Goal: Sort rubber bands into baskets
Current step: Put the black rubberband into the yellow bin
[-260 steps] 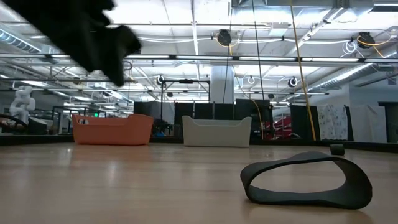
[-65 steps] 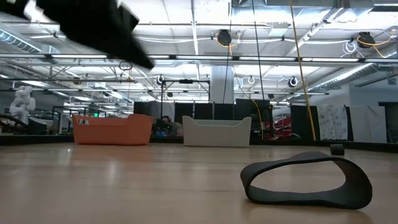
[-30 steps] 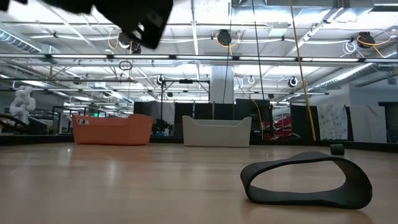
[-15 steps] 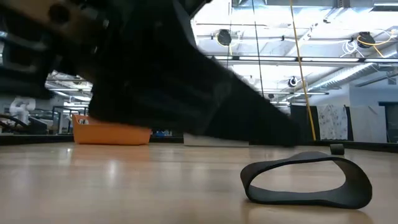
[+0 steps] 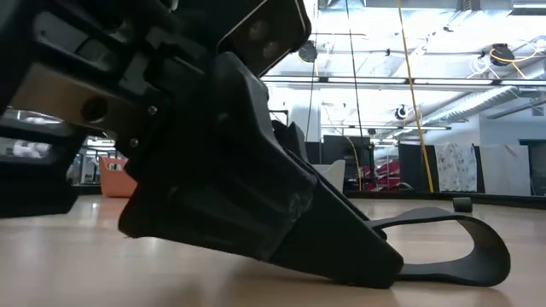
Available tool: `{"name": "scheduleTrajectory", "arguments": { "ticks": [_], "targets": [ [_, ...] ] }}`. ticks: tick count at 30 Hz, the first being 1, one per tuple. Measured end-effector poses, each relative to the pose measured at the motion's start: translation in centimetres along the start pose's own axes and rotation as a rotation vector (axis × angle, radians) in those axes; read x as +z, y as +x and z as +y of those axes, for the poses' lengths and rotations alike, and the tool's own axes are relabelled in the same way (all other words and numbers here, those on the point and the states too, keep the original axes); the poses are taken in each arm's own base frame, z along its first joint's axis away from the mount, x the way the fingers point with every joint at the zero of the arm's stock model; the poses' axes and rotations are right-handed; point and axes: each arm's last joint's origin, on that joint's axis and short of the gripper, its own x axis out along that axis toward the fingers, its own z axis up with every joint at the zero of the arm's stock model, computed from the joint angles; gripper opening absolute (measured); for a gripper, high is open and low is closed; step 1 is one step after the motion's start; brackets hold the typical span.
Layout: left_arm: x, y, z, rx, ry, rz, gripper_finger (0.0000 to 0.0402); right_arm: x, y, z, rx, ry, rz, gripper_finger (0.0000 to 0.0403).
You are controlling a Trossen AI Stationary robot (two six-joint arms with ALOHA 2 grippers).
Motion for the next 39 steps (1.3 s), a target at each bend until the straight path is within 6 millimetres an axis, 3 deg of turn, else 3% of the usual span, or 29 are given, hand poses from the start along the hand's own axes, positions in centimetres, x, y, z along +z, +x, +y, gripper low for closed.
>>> {"name": "scheduleTrajectory", "arguments": {
  "ticks": [7, 10, 14, 16, 22, 28, 33, 39],
  "targets": [
    [0.0, 0.0, 0.3, -0.044, -0.008, 0.018, 0.0181, 0.0, 0.0, 0.1, 0.009, -0.009, 0.002, 0.0197],
    [0.0, 0.0, 0.4, -0.044, 0.01, 0.02, 0.013, 0.0, 0.0, 0.4, 0.038, -0.009, 0.004, 0.0191],
    [0.4, -0.3, 0.3, -0.06, 0.044, 0.021, 0.0034, 0.2, 0.0, 1.1, 0.107, -0.013, 0.009, 0.0182],
    [0.7, -0.5, 0.3, -0.062, 0.059, 0.022, 0.0013, 0.3, -0.1, 1.5, 0.151, -0.004, 0.012, 0.0177],
    [3.8, -2.6, 0.4, -0.04, 0.109, -0.031, 0.0006, 1.2, -0.3, 2.7, 0.272, 0.0, -0.04, 0.0168],
    [6.4, -4.7, 0.2, -0.038, 0.14, -0.088, 0.0004, 2.8, -1.0, 4.1, 0.373, -0.172, -0.438, 0.0164],
    [6.4, -4.7, 0.2, -0.035, 0.145, -0.079, 0.0003, 4.2, -0.9, 5.7, 0.343, -0.315, -0.755, 0.0164],
    [6.6, -4.8, 0.2, -0.035, 0.13, -0.097, 0.0002, 6.9, 1.6, 7.9, 0.289, -0.399, -0.852, 0.0164]
  ]
}}
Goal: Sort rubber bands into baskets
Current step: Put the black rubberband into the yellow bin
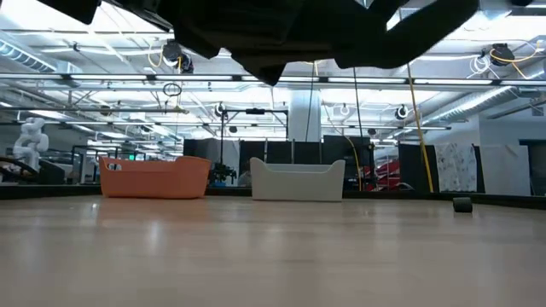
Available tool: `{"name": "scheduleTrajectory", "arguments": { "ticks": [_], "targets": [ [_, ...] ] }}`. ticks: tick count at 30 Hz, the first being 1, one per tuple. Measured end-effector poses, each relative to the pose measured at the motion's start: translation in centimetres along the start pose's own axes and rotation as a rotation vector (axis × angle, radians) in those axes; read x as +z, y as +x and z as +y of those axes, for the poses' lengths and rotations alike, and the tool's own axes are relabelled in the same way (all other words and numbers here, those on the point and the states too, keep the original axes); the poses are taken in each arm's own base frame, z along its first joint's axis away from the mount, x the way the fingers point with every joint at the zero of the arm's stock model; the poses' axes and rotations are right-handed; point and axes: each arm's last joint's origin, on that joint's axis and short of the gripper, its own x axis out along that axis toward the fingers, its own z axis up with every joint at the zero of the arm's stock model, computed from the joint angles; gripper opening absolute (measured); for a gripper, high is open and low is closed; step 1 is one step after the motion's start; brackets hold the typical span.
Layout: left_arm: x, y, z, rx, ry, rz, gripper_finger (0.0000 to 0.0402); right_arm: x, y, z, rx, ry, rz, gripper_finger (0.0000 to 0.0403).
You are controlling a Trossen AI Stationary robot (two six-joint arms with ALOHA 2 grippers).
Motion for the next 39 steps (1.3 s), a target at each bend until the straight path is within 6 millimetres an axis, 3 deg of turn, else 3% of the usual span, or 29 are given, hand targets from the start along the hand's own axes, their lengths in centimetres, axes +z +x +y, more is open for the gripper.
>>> {"name": "scheduleTrajectory", "arguments": {
  "ticks": [8, 21, 25, 28, 32, 39],
  "targets": [
    [-0.2, 0.0, 0.2, 0.004, 0.001, 0.02, 0.0002, -0.4, 3.0, 0.0, -0.007, -0.044, 0.003, 0.0164],
    [-0.3, 0.0, 0.5, 0.074, 0.021, 0.03, 0.0001, -0.5, 3.7, -0.7, 0.0, 0.083, 0.084, 0.0161],
    [-0.3, 0.0, 0.5, 0.074, 0.022, 0.03, 0.0001, -0.6, 3.8, -1.0, -0.019, 0.1, 0.105, 0.0134],
    [-0.3, 0.0, 0.5, 0.074, 0.022, 0.03, 0.0004, -0.5, 3.9, -1.2, -0.022, 0.098, 0.104, 0.0091],
    [-0.1, 0.0, 0.5, 0.075, 0.039, 0.024, 0.0034, -0.5, 3.9, -1.2, -0.019, 0.049, 0.105, 0.0014],
    [-0.6, 0.0, 0.3, 0.07, 0.059, 0.07, 0.0143, -0.4, 3.3, -1.6, -0.022, 0.033, 0.153, 0.0003]
  ]
}}
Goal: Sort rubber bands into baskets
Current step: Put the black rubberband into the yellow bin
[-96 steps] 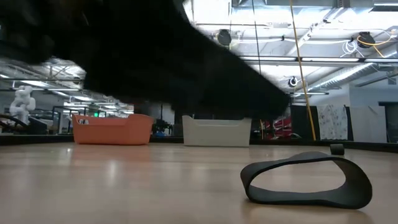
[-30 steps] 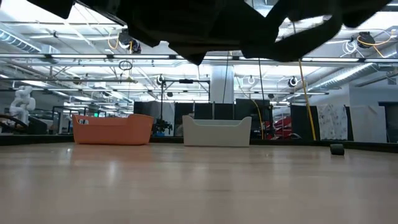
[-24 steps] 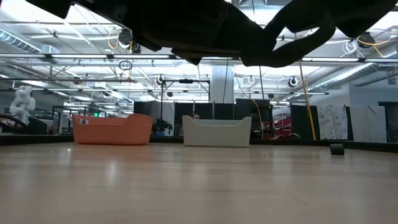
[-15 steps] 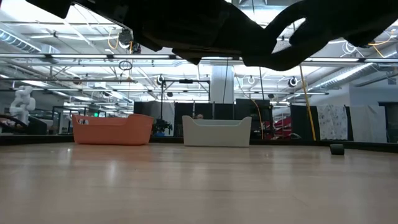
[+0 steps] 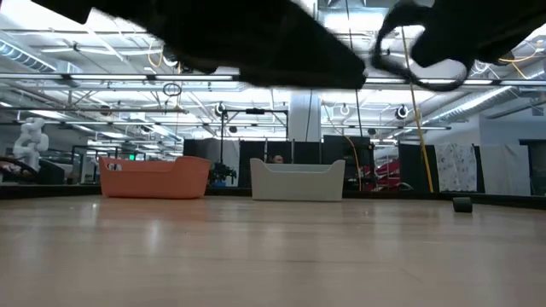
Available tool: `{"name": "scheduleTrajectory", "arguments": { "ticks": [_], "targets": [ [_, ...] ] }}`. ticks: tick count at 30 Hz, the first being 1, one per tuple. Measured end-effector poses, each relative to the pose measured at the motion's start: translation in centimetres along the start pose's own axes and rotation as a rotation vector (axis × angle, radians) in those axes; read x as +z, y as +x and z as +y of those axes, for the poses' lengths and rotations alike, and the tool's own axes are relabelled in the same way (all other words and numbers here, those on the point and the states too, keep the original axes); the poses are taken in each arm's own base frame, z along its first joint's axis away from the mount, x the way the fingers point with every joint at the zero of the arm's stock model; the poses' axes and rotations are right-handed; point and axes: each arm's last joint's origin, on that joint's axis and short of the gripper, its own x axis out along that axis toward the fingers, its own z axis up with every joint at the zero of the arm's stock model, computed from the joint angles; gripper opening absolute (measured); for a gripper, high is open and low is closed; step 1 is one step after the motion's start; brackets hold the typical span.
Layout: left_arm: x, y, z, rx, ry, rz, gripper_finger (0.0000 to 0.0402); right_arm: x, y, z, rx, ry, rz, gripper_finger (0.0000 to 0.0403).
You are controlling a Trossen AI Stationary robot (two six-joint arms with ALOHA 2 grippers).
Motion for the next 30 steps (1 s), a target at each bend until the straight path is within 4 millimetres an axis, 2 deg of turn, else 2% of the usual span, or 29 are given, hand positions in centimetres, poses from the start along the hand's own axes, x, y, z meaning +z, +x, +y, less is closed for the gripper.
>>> {"name": "scheduleTrajectory", "arguments": {
  "ticks": [3, 6, 11, 16, 21, 27, 30],
  "targets": [
    [-0.1, -0.5, 0.3, 0.005, -0.039, 0.053, 0.0184, 0.0, -1.2, -0.6, -0.018, 0.014, 0.053, 0.0002],
    [0.1, -1.3, 0.7, 0.016, -0.043, 0.118, 0.021, 0.2, -3.5, -1.6, -0.052, 0.042, 0.085, 0.0002],
    [0.2, -3.8, 1.4, 0.104, -0.054, 0.274, 0.0218, 0.1, -8.0, -3.3, -0.088, 0.125, 0.168, 0.0001],
    [-1.0, -6.5, 1.3, 0.211, -0.051, 0.329, 0.0218, -1.6, -11.2, -4.1, -0.122, 0.236, 0.335, 0.0001],
    [-2.7, -9.2, 0.7, 0.278, -0.069, 0.256, 0.0218, -3.9, -12.6, -3.7, -0.184, 0.281, 0.445, 0.0],
    [-3.3, -9.9, 0.6, 0.253, -0.135, 0.03, 0.0218, -5.7, -12.2, -3.0, -0.255, 0.313, 0.491, 0.0],
    [-3.5, -9.9, 0.7, 0.249, -0.125, -0.009, 0.0218, -6.3, -11.7, -2.4, -0.247, 0.334, 0.57, 0.0]
  ]
}}
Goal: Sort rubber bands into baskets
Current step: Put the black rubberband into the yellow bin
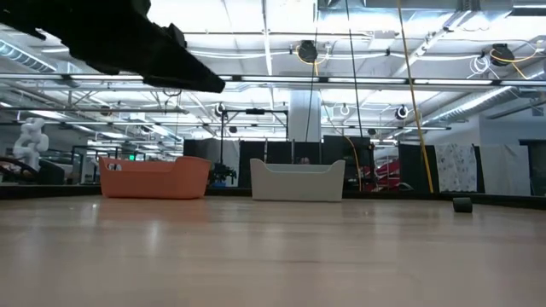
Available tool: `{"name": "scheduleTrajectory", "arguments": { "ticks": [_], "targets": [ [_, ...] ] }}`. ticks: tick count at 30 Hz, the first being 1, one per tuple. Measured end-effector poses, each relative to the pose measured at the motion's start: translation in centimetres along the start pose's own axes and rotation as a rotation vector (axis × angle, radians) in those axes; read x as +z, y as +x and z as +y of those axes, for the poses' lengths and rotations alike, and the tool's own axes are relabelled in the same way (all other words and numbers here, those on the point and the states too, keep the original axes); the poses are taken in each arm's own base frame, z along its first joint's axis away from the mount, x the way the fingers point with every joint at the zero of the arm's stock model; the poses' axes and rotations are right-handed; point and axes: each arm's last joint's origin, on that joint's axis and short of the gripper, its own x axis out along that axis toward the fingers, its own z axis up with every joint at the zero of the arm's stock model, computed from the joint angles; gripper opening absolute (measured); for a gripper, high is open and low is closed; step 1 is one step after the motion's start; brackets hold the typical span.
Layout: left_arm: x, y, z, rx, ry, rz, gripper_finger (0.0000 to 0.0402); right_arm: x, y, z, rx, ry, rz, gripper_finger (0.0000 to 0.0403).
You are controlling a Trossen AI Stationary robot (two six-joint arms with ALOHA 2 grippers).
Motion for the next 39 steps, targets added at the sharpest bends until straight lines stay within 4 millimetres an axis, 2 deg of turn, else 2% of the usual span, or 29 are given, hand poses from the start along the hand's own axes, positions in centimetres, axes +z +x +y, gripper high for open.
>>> {"name": "scheduleTrajectory", "arguments": {
  "ticks": [7, 14, 18, 23, 28, 35, 39],
  "targets": [
    [0.3, 0.1, 0.1, -0.012, 0.013, -0.022, 0.0218, -0.8, 1.1, 0.9, -0.004, -0.012, 0.114, 0.0014],
    [0.2, 0.1, 0.0, -0.028, 0.019, -0.018, 0.0218, 0.2, 1.1, 0.4, -0.07, 0.071, 0.24, 0.01],
    [0.2, 0.1, 0.0, -0.031, 0.019, -0.018, 0.0219, 1.3, 0.3, -0.1, -0.044, 0.079, 0.267, 0.0155],
    [0.2, 0.1, 0.0, -0.034, 0.018, -0.018, 0.0219, 3.3, -1.9, -1.9, -0.019, 0.109, 0.249, 0.0211],
    [0.3, 0.1, 0.0, -0.045, 0.016, -0.019, 0.0219, 6.3, -3.4, -5.3, -0.164, 0.235, 0.137, 0.0242],
    [0.3, 0.1, -0.2, -0.1, 0.008, -0.018, 0.0219, 11.1, -4.0, -7.5, -0.13, 0.198, 0.017, 0.0263],
    [0.3, 0.1, -0.2, -0.102, 0.009, -0.018, 0.0219, 13.5, -3.1, -9.7, -0.11, 0.201, 0.004, 0.0267]
  ]
}}
